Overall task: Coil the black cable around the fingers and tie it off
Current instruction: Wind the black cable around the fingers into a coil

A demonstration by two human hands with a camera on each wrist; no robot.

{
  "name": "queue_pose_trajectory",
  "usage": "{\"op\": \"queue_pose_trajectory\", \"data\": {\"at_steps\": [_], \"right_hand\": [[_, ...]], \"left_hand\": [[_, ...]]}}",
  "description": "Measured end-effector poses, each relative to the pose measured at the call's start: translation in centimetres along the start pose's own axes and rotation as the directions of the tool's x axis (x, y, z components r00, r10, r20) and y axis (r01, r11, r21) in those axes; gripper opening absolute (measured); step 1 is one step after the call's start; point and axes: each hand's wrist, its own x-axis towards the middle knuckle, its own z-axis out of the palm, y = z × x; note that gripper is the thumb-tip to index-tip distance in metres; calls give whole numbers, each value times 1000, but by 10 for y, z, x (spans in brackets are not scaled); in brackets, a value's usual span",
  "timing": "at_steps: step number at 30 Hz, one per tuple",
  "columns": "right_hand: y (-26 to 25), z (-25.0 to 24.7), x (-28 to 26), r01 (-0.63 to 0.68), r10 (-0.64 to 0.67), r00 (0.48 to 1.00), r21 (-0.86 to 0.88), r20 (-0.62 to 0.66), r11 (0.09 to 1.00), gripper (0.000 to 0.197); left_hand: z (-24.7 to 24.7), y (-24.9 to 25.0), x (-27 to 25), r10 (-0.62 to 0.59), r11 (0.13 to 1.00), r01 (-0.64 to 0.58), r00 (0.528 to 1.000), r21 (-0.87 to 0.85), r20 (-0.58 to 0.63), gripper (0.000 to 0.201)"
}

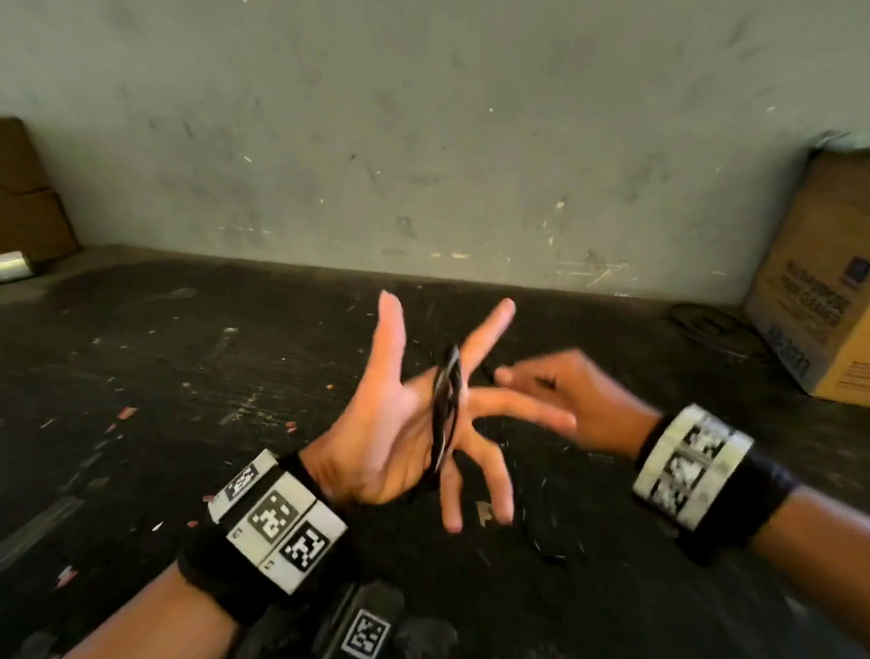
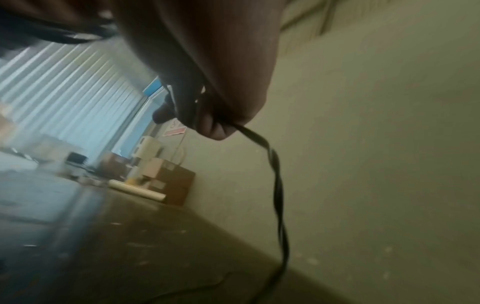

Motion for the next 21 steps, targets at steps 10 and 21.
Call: {"op": "queue_pose_trajectory", "data": {"at_steps": [10, 21], "right_hand": [[-76, 42, -19, -132, 113, 936, 34, 334, 991, 22], [-93, -84, 20, 45, 4, 954, -155, 301, 987, 11]], "left_hand": [[-33, 8, 13, 265, 964, -221, 827, 147, -495, 113], [-19, -27, 2, -159, 909, 227, 964, 350, -213, 104]]}}
